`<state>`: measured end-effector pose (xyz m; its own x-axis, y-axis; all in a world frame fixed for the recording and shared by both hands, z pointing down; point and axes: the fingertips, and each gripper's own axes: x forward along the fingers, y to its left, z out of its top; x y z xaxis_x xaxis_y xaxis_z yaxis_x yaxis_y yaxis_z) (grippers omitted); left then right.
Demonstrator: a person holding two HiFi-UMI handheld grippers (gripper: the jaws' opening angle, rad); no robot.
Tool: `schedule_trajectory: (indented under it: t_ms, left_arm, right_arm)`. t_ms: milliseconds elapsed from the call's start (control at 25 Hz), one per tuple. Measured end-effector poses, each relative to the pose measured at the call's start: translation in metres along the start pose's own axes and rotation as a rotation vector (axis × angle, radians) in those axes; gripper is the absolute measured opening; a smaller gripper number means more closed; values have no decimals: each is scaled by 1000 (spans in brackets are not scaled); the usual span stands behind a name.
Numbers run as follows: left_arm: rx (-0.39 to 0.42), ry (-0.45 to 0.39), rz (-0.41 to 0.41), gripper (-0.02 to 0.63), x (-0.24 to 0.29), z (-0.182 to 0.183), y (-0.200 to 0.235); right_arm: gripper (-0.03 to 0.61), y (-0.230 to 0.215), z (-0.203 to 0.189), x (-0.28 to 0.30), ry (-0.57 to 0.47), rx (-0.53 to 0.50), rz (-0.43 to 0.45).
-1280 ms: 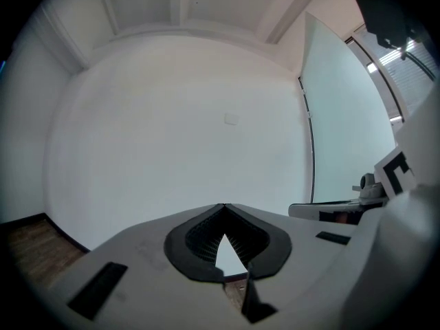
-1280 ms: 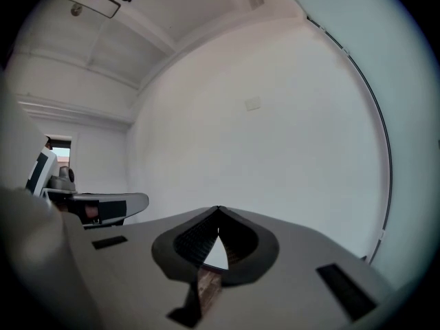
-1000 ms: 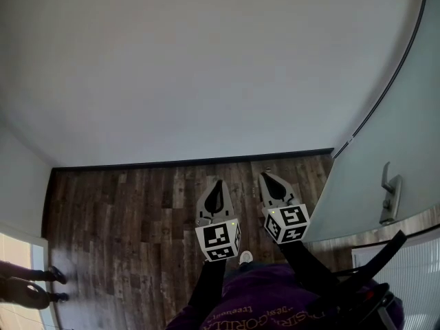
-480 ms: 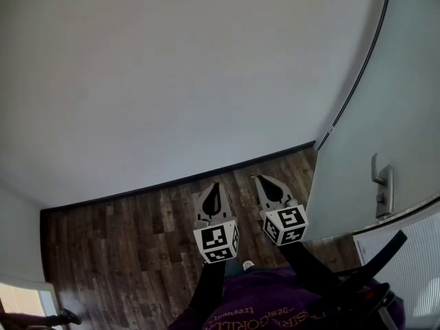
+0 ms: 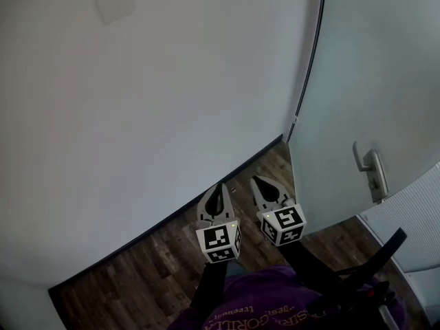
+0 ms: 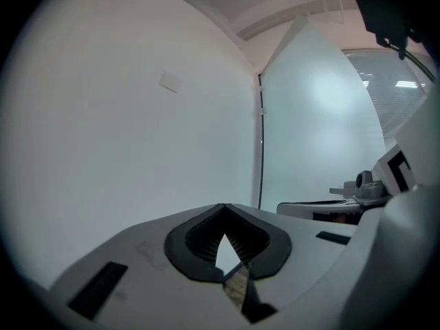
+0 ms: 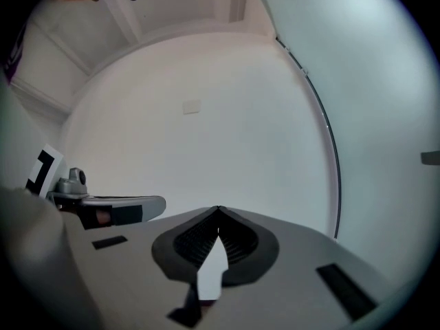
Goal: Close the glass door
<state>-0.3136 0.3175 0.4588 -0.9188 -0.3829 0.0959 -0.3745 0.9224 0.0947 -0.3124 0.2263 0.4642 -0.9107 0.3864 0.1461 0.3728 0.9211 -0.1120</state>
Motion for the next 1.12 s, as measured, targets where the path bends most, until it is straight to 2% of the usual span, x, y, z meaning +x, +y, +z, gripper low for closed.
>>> schedule_trajectory:
  t_ms: [240, 480, 640, 840, 1000, 1120]
  left_arm:
    - [0, 24, -197, 2, 57, 9, -14]
    - [43, 50, -427, 2, 88, 6, -63]
    - [61, 66, -590, 2, 95, 7, -94]
    - [67, 71, -757, 2, 92, -1, -139]
    - [66, 76, -854, 2, 84, -8, -174]
    - [72, 85, -901, 2, 76, -12, -195]
  right_arm:
    - [-3, -42, 13, 14, -25, 28, -212]
    - [-3, -88, 14, -17, -54, 70, -445]
    - [-3, -107, 13, -50, -71, 86, -634]
    - [-3, -122, 7, -95, -99, 100, -800]
    - [-3, -135, -2, -140, -107, 125, -924]
    - [-3, -136, -5, -167, -114, 144, -980]
